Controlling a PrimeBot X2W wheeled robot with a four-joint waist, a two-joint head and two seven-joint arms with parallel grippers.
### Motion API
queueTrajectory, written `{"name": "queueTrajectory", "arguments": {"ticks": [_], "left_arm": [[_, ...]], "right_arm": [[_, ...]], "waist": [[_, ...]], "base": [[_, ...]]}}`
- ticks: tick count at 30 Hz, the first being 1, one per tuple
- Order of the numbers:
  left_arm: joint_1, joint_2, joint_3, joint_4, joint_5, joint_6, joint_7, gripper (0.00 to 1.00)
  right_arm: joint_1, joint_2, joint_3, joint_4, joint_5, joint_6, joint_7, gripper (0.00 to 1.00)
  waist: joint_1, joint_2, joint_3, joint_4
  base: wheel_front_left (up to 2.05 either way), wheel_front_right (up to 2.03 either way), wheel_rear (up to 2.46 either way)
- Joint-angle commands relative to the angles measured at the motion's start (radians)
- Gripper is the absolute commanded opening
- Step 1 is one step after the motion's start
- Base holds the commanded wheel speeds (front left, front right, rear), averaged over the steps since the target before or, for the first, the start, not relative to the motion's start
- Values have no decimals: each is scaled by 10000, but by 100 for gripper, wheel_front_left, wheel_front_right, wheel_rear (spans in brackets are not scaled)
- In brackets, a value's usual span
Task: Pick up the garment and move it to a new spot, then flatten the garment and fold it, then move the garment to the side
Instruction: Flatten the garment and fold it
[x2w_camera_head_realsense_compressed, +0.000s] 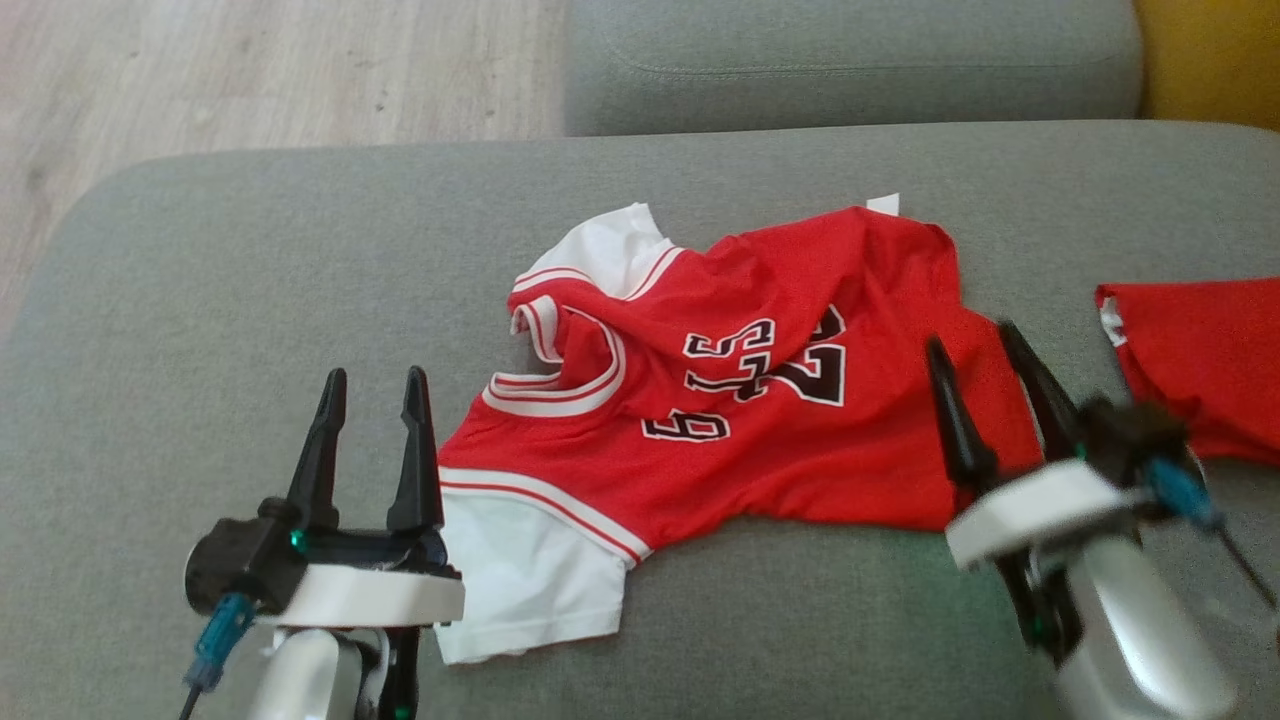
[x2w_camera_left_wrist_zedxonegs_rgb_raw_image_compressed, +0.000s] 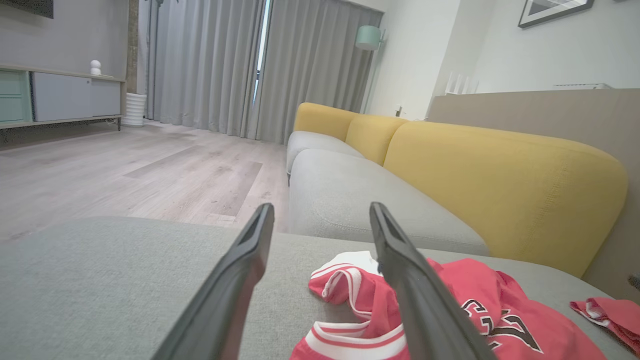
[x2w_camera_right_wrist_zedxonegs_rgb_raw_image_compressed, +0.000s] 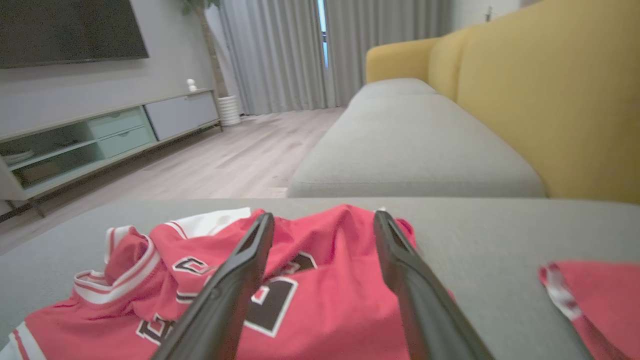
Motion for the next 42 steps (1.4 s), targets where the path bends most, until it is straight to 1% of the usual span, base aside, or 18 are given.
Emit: {"name": "queueTrajectory", "arguments": {"ticks": [1, 2, 5, 9, 14, 17, 19, 21, 24, 28, 33, 41, 42], "left_arm": [[-194, 39, 339, -328, 58, -34, -51, 100], [-177, 39, 338, -325, 64, -41, -51, 100], [-155, 39, 366, -324, 95, -70, -51, 100], [-232, 39, 421, -321, 165, -115, -51, 100], [-466, 39, 331, -111, 319, -197, -51, 100], [-849, 55, -21, 588, 550, -297, -51, 100], [-1261, 118, -314, 1314, 577, -364, -22, 100], [-1793, 262, -677, 2060, 628, -412, 239, 100], [-2588, 327, -1162, 2984, 454, -452, 715, 100], [-3527, 374, -1365, 3906, 27, -466, 1255, 100], [-4476, 520, -1148, 5035, -15, -77, 1843, 100], [-5433, 791, -1448, 6461, 263, 110, 2998, 100], [-5528, 830, -1498, 6583, 290, 87, 3091, 31]], "right_arm": [[423, 420, -466, -577, -465, -9, -115, 100], [730, 574, -904, -751, -778, -9, -115, 100], [1560, 1068, -1783, -1291, -1478, -9, -116, 100], [1715, 1258, -1901, -1608, -1715, -9, -117, 100], [1580, 1319, -1893, -1863, -1788, -9, -117, 100], [1497, 1335, -1913, -1980, -1817, -9, -117, 100], [1458, 1340, -1919, -2026, -1826, -9, -117, 100], [1415, 1344, -1914, -2028, -1864, -9, -117, 100], [1343, 1347, -1866, -2035, -1827, -9, -118, 100], [1180, 1348, -1786, -2066, -1724, -9, -118, 100], [925, 1349, -1621, -2087, -1597, -9, -118, 100], [714, 1350, -1570, -2126, -1460, -9, -118, 100], [687, 1350, -1558, -2133, -1451, -9, -118, 100]], "waist": [[0, 0, -33, -119], [0, 0, -40, -158], [0, 0, 3, -322], [0, 0, 137, -517], [0, 0, 385, -702], [0, 0, 599, -829], [0, 0, 750, -923], [0, 0, 911, -1036], [0, 0, 1111, -1215], [0, 0, 1426, -1499], [0, 0, 1777, -1886], [0, 0, 2130, -2232], [0, 0, 2163, -2260]], "base": [[0, 0, 0], [0, 0, 0], [0, 0, 0], [0, 0, 0], [0, 0, 0], [0, 0, 0], [0, 0, 0], [0, 0, 0], [0, 0, 0], [0, 0, 0], [0, 0, 0], [0, 0, 0], [0, 0, 0]]}}
